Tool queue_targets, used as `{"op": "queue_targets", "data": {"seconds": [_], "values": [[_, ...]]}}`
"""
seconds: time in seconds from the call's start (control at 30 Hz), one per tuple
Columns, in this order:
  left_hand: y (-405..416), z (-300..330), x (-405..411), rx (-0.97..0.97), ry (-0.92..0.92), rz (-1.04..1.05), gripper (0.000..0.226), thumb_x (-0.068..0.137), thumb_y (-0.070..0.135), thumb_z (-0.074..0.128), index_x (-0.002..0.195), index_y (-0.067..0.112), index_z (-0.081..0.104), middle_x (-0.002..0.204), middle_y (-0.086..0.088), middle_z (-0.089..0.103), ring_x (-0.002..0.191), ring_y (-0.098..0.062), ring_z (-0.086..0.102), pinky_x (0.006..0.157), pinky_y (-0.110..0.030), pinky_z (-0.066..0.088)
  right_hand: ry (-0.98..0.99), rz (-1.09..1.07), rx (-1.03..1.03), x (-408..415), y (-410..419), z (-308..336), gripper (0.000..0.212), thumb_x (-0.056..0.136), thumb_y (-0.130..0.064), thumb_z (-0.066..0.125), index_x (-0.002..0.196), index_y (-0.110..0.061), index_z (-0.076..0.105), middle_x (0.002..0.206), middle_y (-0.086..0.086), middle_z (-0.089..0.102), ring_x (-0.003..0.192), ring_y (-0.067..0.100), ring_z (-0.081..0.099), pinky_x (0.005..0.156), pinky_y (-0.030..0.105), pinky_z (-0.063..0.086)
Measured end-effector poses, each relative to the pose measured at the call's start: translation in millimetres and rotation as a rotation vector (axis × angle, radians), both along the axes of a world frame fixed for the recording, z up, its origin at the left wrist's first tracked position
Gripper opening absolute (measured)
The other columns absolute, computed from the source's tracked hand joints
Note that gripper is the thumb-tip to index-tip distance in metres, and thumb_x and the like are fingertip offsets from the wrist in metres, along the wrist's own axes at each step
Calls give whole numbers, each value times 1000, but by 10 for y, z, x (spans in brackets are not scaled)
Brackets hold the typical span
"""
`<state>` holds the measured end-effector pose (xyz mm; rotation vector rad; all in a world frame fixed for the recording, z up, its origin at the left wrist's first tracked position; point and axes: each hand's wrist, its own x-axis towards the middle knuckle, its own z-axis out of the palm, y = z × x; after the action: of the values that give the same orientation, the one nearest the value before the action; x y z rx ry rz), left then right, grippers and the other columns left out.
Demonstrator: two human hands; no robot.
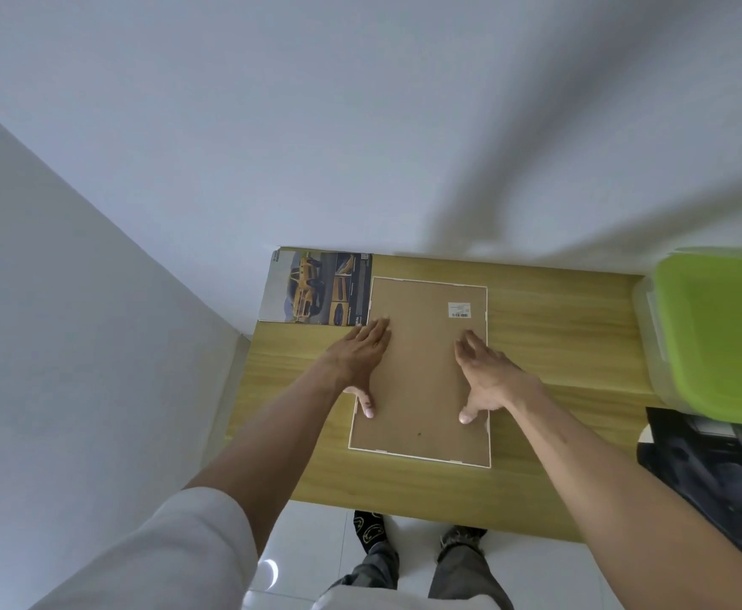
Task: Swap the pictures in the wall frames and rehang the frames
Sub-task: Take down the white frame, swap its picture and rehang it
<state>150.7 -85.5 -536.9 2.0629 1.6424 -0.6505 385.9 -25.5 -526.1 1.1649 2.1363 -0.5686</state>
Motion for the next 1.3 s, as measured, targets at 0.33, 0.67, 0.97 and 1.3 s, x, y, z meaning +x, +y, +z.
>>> {"op": "queue_targets", "data": {"seconds": [0.33, 0.67, 0.97, 1.3], "values": [[270, 14, 136, 187, -26, -3, 143, 44, 72, 82, 149, -1, 16, 149, -17, 22, 140, -35, 21, 121, -42, 14, 82, -44, 179, -145, 309, -65, 125, 69, -41, 87, 156, -11, 4, 162, 15, -5, 150, 33, 10, 120, 45, 21], [419, -13, 137, 11, -49, 54, 157, 49, 60, 88, 153, 2, -15, 158, -21, -25, 147, -34, -21, 120, -40, -7, 104, -29, 29, -105, 406, -143, 128, 77, -39, 82, 157, -10, -14, 162, 12, -27, 152, 27, -15, 122, 53, 5], [385, 28, 167, 11, -69, 107, 154, 52, 55, 89, 153, 8, -17, 158, -14, -28, 147, -28, -24, 118, -35, -8, 235, -186, -118, 62, 441, -145, 131, 76, -37, 82, 155, -21, -21, 158, -10, -36, 152, 22, -15, 123, 51, -3], [123, -29, 174, 49, -187, 322, 135, 60, 48, 87, 156, 15, -1, 161, -11, -22, 148, -26, -23, 122, -49, -4, 398, -240, 184, 257, 157, -214, 107, 73, -48, 82, 157, -13, 24, 167, 3, 8, 152, 20, 15, 120, 42, 21]]}}
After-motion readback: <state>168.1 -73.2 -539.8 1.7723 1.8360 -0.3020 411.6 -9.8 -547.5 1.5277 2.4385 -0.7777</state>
